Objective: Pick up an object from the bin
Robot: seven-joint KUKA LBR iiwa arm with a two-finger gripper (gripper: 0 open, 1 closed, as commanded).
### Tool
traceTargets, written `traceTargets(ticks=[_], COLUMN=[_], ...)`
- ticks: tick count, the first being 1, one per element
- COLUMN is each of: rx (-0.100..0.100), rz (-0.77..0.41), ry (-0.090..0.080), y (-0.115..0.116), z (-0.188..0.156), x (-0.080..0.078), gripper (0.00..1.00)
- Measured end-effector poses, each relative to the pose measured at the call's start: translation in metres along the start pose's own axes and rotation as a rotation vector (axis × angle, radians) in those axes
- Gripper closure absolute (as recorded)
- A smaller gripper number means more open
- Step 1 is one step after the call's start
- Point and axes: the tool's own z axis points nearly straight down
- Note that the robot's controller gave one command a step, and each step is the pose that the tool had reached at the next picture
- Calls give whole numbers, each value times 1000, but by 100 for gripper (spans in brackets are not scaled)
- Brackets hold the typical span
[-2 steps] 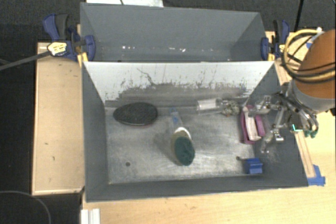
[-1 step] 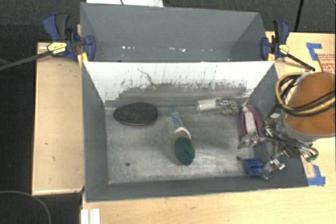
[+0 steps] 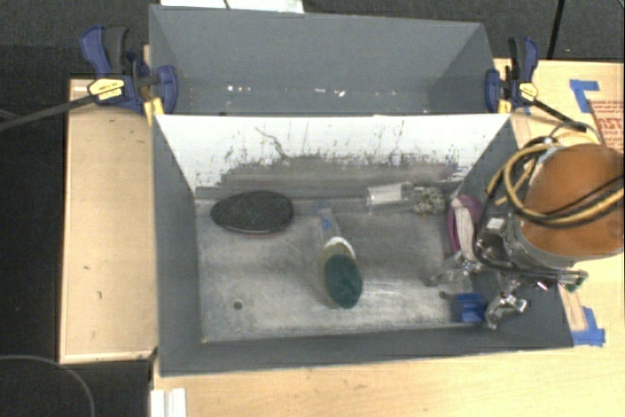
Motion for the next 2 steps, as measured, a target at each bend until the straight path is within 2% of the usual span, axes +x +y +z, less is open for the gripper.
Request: traceTargets(ticks=[1, 2], rx=[-4, 7], rz=[-1, -23], ry=[14, 14], y=[0, 1], z=[4, -158], x=[8, -8], gripper=[100, 100])
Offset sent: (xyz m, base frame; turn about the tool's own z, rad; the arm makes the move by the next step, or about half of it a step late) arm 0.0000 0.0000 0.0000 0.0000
